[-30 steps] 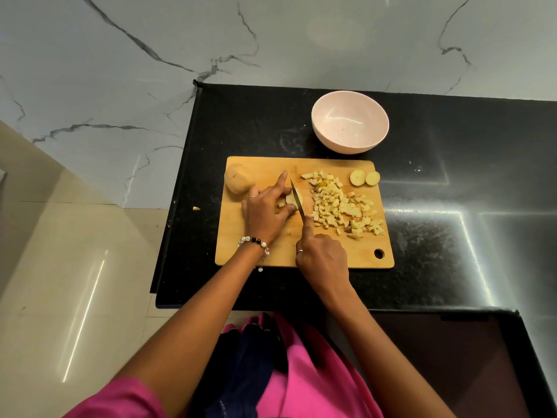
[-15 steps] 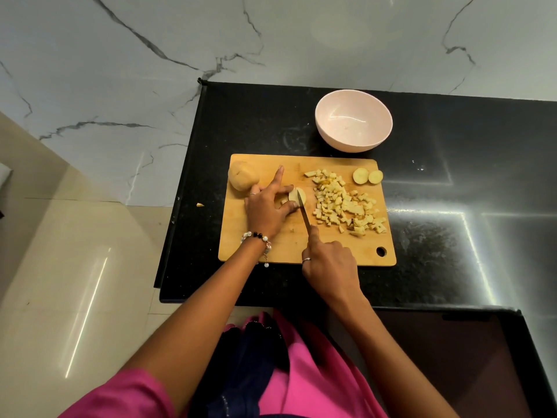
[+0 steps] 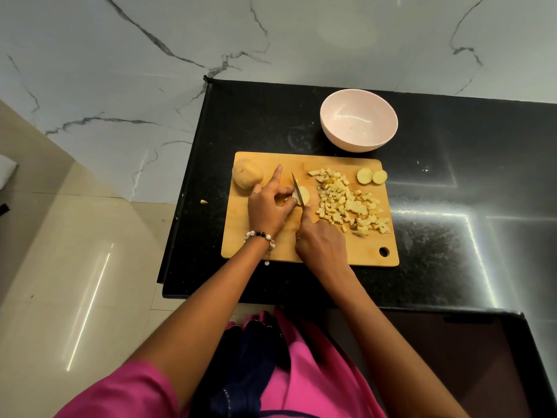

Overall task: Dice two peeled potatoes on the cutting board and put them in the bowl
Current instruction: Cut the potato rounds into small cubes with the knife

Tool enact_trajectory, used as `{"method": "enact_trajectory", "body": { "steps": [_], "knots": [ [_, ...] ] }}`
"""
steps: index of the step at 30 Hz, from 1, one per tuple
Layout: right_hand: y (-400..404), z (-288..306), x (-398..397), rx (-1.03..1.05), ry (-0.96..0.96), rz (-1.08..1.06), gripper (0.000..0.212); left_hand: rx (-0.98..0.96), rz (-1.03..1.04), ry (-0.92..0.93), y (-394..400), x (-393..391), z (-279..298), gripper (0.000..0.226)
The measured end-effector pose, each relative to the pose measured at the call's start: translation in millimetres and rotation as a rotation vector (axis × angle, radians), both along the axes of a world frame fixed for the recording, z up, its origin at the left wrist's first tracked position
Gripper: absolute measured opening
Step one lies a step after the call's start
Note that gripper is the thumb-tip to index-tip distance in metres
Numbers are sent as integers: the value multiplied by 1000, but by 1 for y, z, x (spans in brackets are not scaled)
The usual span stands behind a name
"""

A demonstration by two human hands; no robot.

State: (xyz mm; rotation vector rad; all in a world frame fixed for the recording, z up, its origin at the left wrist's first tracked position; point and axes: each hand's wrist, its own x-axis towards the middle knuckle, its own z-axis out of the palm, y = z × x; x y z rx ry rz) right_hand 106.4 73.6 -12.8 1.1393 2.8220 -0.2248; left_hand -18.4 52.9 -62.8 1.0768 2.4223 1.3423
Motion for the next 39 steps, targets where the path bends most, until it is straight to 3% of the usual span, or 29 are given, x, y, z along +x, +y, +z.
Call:
{"method": "enact_trajectory", "body": {
  "steps": [9, 14, 20, 26, 33, 39],
  "knots": [
    [-28, 5, 38, -128, -50, 12, 61, -14, 6, -26, 0, 0, 0, 74],
    [-10, 11, 24, -106, 75, -40, 55, 39, 0, 14, -3, -1, 0, 55],
    [1, 4, 11, -100, 46, -17, 55, 12, 41, 33, 0, 1, -2, 25],
    [4, -2, -1, -49, 4, 17, 58, 35, 61, 23, 1, 1, -3, 20],
    [-16, 6, 30, -142, -34, 49, 60, 16, 46, -12, 3, 1, -3, 21],
    [4, 17, 33, -204, 179, -16, 50, 20, 38, -10, 0, 2, 0, 20]
  ]
}}
